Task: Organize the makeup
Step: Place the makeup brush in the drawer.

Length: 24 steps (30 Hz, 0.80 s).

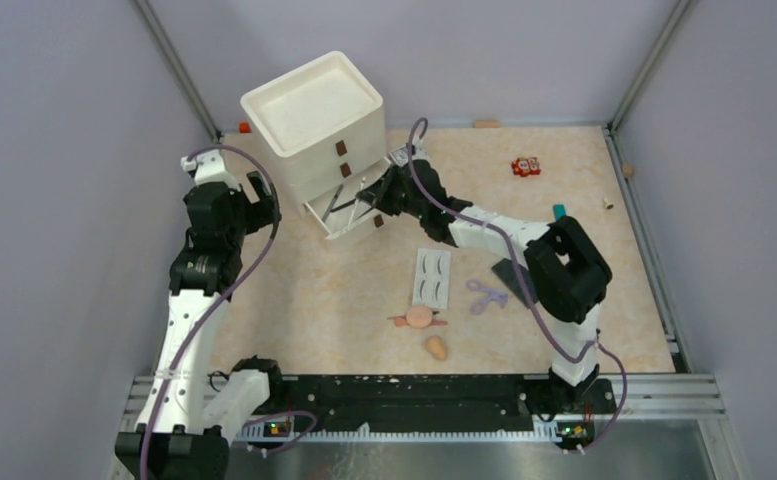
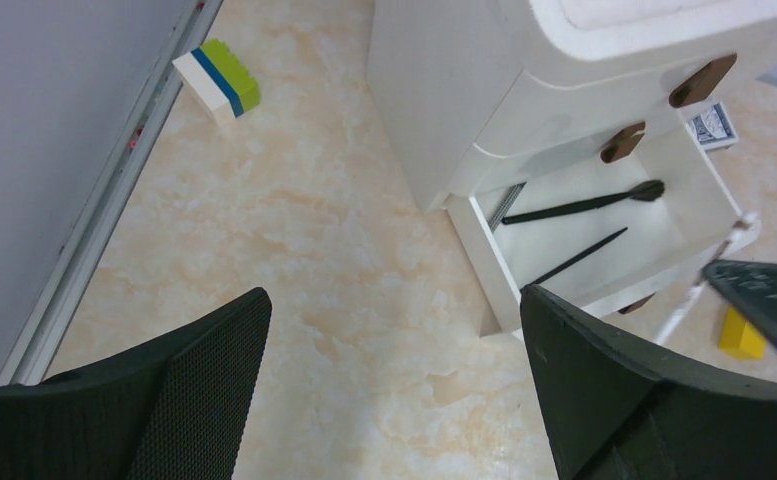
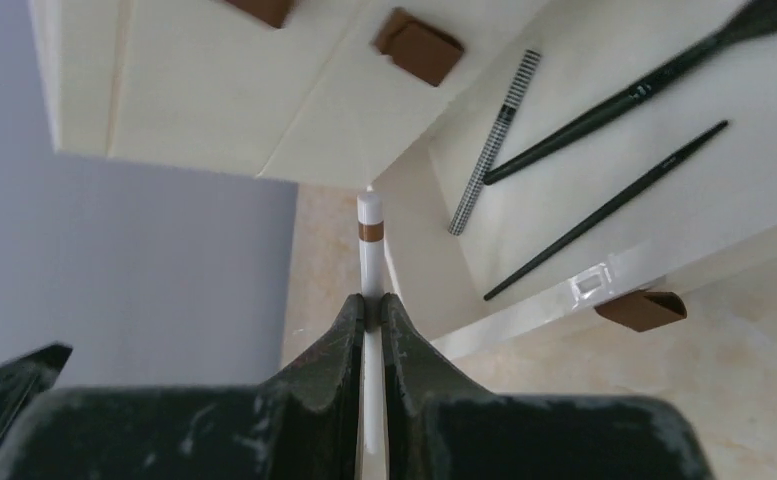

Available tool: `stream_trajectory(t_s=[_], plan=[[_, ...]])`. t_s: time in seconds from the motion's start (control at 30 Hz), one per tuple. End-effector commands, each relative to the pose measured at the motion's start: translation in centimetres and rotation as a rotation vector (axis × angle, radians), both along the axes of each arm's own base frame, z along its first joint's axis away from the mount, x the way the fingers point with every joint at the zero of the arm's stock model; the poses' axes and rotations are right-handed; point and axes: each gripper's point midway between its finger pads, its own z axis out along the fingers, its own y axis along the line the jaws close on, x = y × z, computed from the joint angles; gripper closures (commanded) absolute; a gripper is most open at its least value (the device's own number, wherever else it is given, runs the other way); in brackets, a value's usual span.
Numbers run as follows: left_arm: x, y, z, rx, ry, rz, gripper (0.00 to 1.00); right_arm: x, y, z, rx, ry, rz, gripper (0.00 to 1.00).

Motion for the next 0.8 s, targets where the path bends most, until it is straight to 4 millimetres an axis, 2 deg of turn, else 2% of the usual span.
stream_trajectory(t_s=[0.0,0.1,0.2,0.5,0.67,0.77], plan=[[1.5,0.6,2.0,0.034,-0.058,0.019,0.01,2.6,1.0,-1.2,0.406,0.188,-0.198,1.0],[1.5,0.8,0.5,0.057,-0.048,0.013,0.01,4.0,-0.2,-2.9,0.447,0.214,-0.331,1.0],[1.0,0.9,0.8,0.065,-0.059,0.015,0.01,4.7,-1.0,-3.7,0.449,0.218,-0.404,1.0],[0.8,0.6,0.5,0.061,-0.058,0.001,0.01,5.0,-1.1,-5.0,0.42,0.226,-0.419,0.81],[0.6,0.6,0.5,0.061,-0.06,0.001,0.01,4.9,-1.6,-4.4,0.375,0.196,-0.424,0.69],[0.7,0.5,0.5,0.058,-0.061,-0.002,0.01,4.8,-2.4,-3.0,0.33,0.145,-0.431,0.67]])
